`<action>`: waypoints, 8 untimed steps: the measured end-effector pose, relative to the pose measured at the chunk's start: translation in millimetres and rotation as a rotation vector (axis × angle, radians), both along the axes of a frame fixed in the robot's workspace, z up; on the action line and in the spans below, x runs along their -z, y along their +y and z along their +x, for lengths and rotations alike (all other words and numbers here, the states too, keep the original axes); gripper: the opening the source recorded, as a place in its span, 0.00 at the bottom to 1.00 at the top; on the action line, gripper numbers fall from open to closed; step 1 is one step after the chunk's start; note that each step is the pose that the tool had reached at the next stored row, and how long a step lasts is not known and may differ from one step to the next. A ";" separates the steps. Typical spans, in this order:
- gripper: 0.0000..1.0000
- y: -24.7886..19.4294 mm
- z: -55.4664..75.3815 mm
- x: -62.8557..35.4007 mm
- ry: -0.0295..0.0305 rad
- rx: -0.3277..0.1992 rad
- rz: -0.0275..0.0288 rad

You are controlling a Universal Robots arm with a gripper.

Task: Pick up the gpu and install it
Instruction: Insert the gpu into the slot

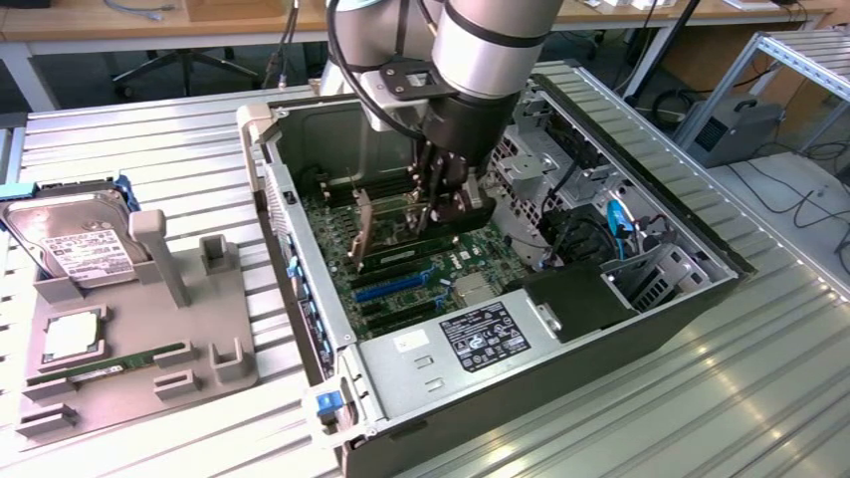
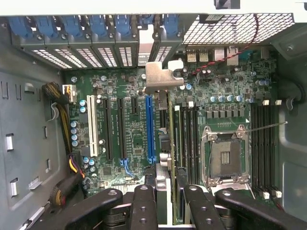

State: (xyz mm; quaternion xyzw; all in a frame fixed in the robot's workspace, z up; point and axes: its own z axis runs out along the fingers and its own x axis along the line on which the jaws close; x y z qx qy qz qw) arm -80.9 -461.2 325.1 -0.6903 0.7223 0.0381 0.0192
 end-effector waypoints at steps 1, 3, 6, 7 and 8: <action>0.27 0.0 -0.3 0.1 0.0000 0.000 0.0000; 0.27 -0.1 -0.9 0.2 0.0000 0.000 0.0000; 0.27 -0.2 -1.8 0.5 0.0000 0.000 0.0000; 0.27 -0.2 -2.0 0.6 0.0000 0.000 0.0000; 0.27 -0.2 -2.3 0.7 0.0000 0.000 0.0000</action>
